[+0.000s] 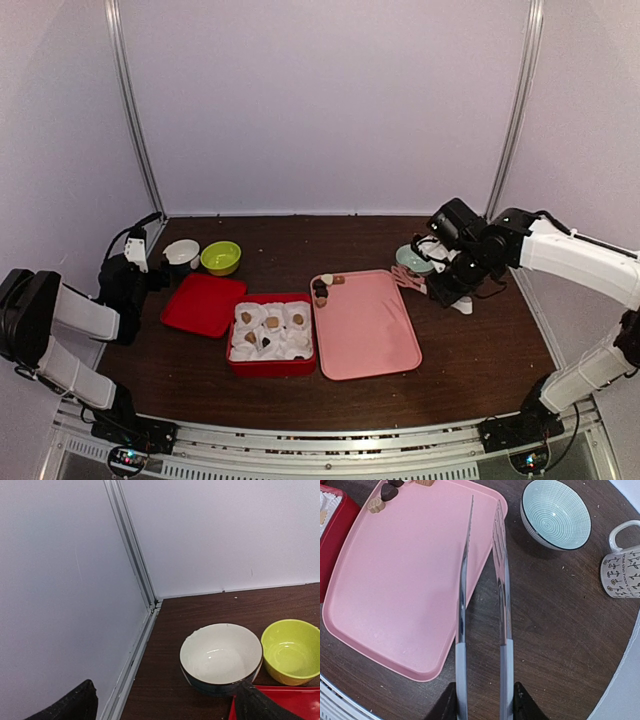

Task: Pack the chocolate
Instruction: Place the clamp on the plate.

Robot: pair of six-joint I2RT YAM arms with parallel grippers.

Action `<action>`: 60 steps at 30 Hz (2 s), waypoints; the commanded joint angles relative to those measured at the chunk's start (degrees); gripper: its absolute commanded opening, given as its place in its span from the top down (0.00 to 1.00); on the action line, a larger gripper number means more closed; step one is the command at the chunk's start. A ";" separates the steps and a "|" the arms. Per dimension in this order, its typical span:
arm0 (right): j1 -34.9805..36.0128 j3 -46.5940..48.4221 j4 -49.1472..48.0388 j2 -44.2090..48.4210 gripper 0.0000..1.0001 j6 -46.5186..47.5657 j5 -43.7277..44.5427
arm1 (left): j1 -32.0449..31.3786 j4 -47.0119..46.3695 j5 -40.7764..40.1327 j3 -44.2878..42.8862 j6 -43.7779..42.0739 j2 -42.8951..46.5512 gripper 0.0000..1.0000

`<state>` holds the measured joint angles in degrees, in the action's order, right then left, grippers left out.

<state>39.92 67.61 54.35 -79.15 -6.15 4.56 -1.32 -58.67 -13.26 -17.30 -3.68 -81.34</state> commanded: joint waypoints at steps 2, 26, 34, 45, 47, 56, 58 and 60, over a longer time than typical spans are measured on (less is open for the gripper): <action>-2.82 -2.00 -4.31 2.15 0.69 -0.28 -3.37 | 0.36 -2.95 0.29 -0.08 0.43 -0.48 0.02; -3.19 -14.93 -20.92 5.29 0.70 -6.38 -0.72 | 0.40 -2.95 0.29 -0.06 0.43 -0.46 0.02; -3.18 -18.83 -25.40 8.83 0.69 -8.73 4.34 | 0.36 -2.95 0.27 -0.04 0.43 -0.48 0.02; -3.06 -20.46 -30.19 6.52 0.69 -11.19 1.57 | 0.38 -2.96 0.30 -0.05 0.43 -0.45 0.02; -3.09 -21.26 -31.81 7.12 0.69 -10.30 -1.60 | 0.40 -2.63 0.48 -0.23 0.44 -0.48 0.02; -1.07 -20.40 -32.74 3.32 0.68 -9.13 -7.98 | 0.93 -1.97 1.49 -0.50 0.83 -0.40 0.02; -0.38 -21.25 -33.23 2.69 0.68 -9.75 -7.75 | 0.95 -2.03 1.44 -0.39 0.78 -0.40 0.02; -0.13 -21.73 -33.63 1.74 0.68 -10.22 -7.57 | 0.64 -3.43 -2.48 0.46 1.58 0.30 0.02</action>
<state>38.85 46.52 23.27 -76.42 -15.86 -2.26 -0.95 -58.63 -12.64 -17.30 -3.49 -81.34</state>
